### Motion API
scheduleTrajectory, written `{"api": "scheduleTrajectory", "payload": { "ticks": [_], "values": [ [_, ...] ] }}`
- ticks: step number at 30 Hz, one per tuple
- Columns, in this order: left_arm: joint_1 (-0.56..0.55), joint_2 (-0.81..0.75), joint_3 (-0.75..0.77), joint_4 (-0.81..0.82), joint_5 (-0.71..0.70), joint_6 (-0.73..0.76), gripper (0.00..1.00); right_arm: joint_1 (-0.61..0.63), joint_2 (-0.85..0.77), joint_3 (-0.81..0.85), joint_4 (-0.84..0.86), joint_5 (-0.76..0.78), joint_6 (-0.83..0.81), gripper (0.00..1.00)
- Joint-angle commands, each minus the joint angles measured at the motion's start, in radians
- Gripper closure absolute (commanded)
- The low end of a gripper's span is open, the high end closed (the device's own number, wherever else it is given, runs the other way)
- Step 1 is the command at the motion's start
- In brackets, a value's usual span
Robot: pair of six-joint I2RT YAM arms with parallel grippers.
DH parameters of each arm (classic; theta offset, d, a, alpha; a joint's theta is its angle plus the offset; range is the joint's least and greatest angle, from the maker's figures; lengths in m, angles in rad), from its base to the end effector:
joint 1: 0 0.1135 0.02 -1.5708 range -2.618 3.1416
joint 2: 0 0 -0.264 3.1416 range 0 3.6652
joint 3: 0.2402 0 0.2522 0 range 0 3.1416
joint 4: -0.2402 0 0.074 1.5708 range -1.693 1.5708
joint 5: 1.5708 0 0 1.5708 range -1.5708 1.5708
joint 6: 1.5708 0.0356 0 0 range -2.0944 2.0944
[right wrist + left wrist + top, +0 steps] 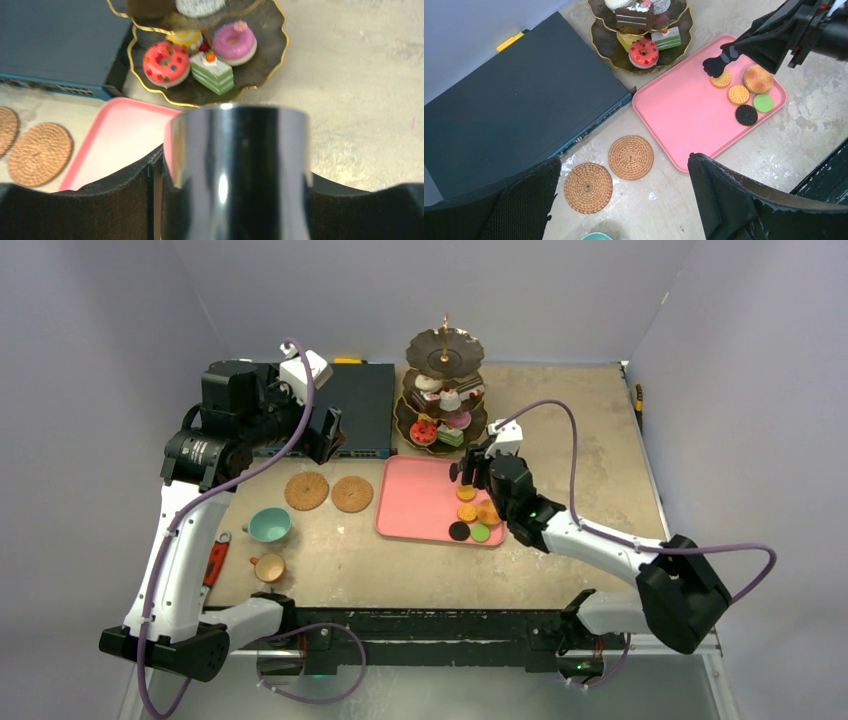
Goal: Serve the afternoon tea
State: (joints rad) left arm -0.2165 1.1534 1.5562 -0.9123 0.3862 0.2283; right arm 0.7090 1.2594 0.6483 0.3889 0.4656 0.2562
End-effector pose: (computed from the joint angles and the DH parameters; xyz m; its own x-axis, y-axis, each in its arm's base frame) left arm 0.2005 -0.0578 0.4539 -0.3463 0.2908 -0.8919 0.6145 0.7887 0.0186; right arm 0.2209 0.1685 0.2501 -0.2250 0.1053 -0.9686 -0.1988 0.9683 0.1515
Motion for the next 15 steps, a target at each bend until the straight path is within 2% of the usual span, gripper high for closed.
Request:
{"api": "scheduleTrajectory", "payload": {
  "ticks": [1, 15],
  "values": [
    [0.004, -0.009, 0.038, 0.002, 0.014, 0.009, 0.01, 0.009, 0.043, 0.017, -0.025, 0.069, 0.080, 0.38],
    [0.004, -0.009, 0.037, 0.001, 0.012, 0.014, 0.01, 0.015, 0.094, -0.012, 0.002, 0.031, 0.087, 0.38]
  ]
}}
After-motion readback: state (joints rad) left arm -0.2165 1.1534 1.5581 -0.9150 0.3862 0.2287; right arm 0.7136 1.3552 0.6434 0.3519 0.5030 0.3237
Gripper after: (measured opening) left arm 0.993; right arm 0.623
